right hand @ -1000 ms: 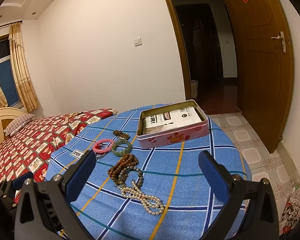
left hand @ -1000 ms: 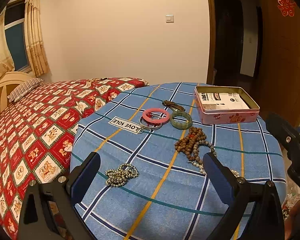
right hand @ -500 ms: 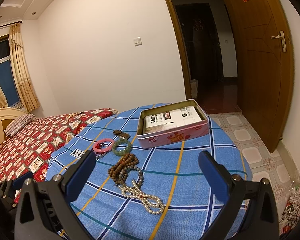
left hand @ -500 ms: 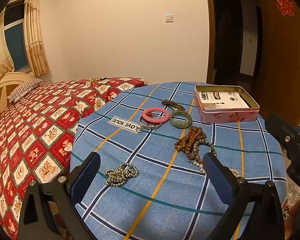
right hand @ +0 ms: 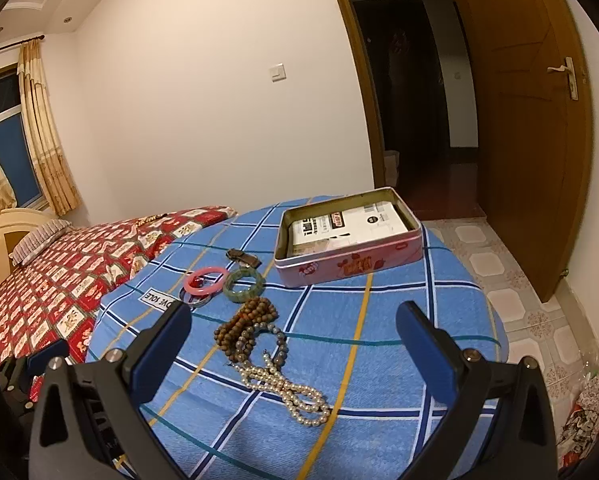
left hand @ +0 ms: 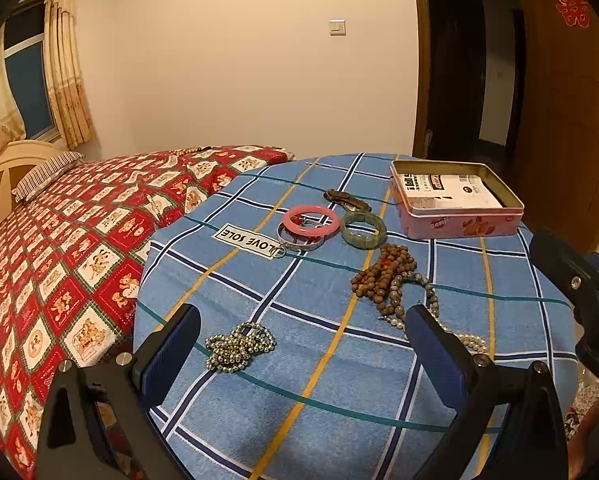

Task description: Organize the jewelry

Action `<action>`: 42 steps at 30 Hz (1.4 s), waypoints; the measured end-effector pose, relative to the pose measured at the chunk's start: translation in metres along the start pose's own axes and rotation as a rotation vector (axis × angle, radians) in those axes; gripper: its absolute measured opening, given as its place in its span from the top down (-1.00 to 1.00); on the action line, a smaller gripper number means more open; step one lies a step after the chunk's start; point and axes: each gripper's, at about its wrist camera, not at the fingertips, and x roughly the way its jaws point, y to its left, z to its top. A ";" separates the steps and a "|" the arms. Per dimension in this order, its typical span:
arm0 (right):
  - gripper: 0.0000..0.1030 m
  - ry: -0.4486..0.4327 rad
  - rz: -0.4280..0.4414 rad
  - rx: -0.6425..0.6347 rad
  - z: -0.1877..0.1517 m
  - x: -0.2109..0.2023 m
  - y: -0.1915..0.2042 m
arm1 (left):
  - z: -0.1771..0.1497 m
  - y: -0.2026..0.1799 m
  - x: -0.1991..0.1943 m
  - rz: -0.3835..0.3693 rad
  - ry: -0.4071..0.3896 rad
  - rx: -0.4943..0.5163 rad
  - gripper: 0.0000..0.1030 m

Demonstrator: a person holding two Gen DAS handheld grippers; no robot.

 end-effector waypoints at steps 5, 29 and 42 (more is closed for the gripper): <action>-1.00 0.016 0.010 -0.023 0.000 0.008 -0.001 | -0.003 0.002 0.013 0.010 0.025 0.009 -0.98; -0.50 0.467 0.189 -0.550 -0.063 0.109 0.034 | -0.023 0.080 0.091 -0.065 0.206 0.041 -0.97; 0.78 0.537 0.262 -0.415 -0.045 0.113 0.010 | -0.031 0.096 0.101 -0.242 0.205 -0.014 0.58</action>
